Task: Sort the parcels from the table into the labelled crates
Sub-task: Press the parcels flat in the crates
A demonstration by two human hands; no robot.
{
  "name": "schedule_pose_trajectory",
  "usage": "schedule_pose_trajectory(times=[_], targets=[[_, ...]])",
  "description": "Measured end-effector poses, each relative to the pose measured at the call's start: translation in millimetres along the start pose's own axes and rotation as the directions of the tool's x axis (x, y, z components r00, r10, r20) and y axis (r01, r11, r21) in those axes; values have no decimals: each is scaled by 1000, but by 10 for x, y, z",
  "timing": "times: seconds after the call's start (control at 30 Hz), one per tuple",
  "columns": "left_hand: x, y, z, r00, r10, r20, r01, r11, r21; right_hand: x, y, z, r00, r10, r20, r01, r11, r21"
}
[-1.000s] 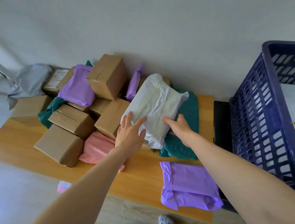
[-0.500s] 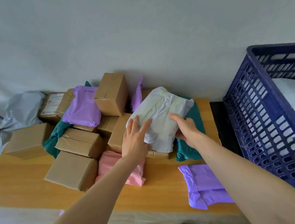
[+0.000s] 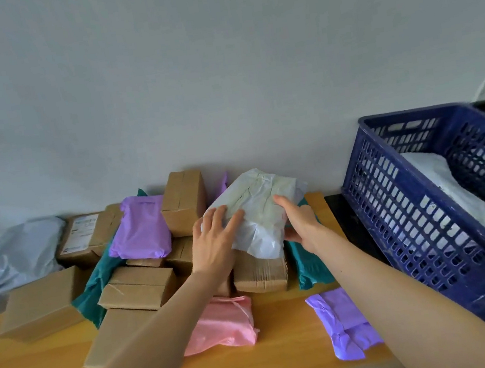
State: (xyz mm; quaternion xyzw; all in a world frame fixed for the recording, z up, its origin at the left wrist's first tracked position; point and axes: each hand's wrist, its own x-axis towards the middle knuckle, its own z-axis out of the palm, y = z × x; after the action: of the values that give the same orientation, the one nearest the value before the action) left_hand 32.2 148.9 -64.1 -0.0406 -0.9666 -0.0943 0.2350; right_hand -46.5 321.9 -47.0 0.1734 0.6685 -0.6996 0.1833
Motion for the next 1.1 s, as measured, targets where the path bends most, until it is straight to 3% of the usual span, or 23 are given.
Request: schedule_pose_trajectory(times=[0.1,0.3,0.47,0.57,0.7,0.8,0.9,1.1], targets=[[51,-59,-95,1000,17,-10,-17,1000,-4,-99,-85,68,999,-31,-18,31,999,9],[133,-102,-212,990,-60,131,74,992,-103,-272,-164,158,996,-89,5,88,994,61],[211,-149,-313,976,-151,156,198,911,-360,-430,-317,163,987,-160,30,154,976,152],[246,-208,-366,974,-192,118,225,847,-482,-450,-413,166,973,-231,-11,231,970,81],[298,-334,-458,951,-266,159,304,703,-642,-400,-488,156,924,-373,-86,367,927,-78],[377,-463,-561,906,-303,295,419,543,-728,-382,-550,179,889,-455,-48,440,879,-185],[437,-564,-660,891,-286,351,443,389,-808,-374,-596,204,863,-504,-12,486,838,-247],[478,-765,-812,840,-271,470,532,235,-814,-365,-633,207,855,-518,21,502,819,-278]])
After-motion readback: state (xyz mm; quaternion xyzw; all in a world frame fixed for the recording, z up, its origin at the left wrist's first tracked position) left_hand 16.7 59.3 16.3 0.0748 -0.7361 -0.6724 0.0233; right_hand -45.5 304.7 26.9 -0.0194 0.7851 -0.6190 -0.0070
